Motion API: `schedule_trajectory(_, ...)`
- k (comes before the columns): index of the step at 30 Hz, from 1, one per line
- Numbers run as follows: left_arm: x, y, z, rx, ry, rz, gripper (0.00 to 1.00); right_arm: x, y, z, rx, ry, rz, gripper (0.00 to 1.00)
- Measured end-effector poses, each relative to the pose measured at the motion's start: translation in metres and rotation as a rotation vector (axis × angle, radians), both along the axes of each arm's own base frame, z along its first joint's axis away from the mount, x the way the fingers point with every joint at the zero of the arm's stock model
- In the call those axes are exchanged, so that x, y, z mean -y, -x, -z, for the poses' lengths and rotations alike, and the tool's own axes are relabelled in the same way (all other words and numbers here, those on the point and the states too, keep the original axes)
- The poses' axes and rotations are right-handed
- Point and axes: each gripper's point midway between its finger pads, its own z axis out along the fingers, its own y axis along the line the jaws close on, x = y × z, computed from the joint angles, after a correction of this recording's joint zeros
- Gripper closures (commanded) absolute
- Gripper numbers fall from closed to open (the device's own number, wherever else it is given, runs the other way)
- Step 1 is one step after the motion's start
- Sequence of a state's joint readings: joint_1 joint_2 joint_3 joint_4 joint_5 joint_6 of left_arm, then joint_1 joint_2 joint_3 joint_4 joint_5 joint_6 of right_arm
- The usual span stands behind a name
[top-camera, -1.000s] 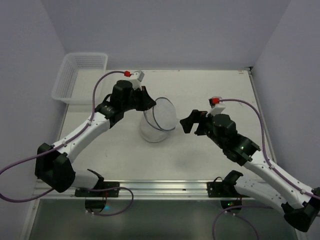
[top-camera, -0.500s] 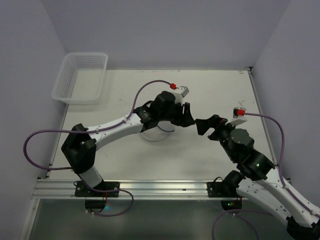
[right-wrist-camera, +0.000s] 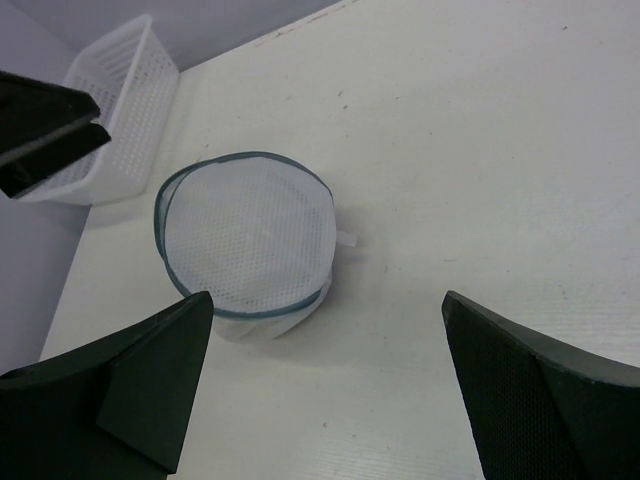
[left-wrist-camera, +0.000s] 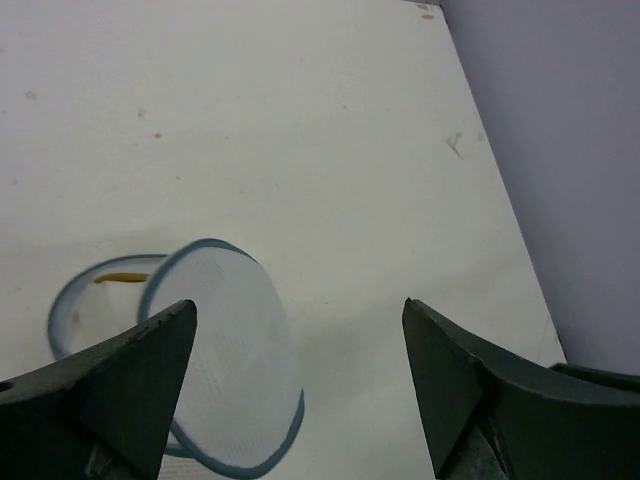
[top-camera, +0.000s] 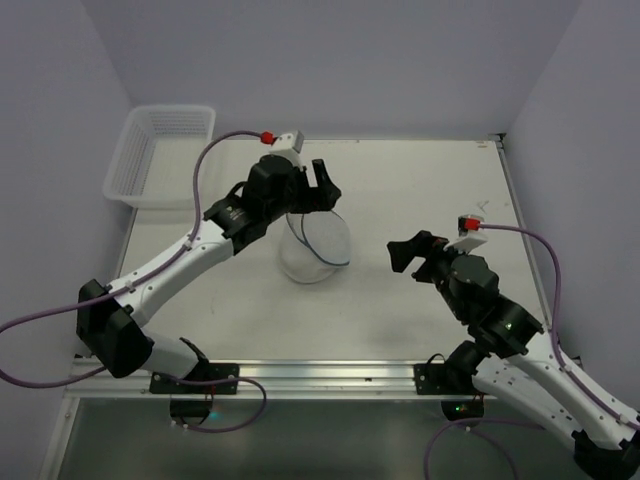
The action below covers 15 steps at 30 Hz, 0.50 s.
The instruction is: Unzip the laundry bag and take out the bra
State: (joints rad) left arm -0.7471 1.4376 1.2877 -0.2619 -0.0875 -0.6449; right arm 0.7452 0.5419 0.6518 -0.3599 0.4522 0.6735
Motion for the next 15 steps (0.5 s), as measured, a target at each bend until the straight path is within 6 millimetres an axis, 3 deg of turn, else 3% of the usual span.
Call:
schedule_trajectory(2, -0.025, -0.013, -0.003, 0.001, -0.008, -0.07, 0.13, -0.002, -0.001, 0.003, -0.009, 0.011, -0.004, 0.01)
schedule_trajectory(4, -0.034, -0.017, 0.007, -0.022, -0.03, -0.094, 0.13, -0.004, -0.002, 0.006, -0.019, 0.019, -0.011, 0.01)
schedule_trajectory(12, -0.034, -0.012, 0.081, -0.195, -0.163, -0.075, 0.16, -0.013, -0.003, 0.015, -0.053, 0.035, -0.046, 0.01)
schedule_trajectory(15, -0.037, -0.01, 0.094, -0.228, -0.188, -0.082, 0.16, -0.014, -0.002, 0.015, -0.053, 0.032, -0.054, 0.01)
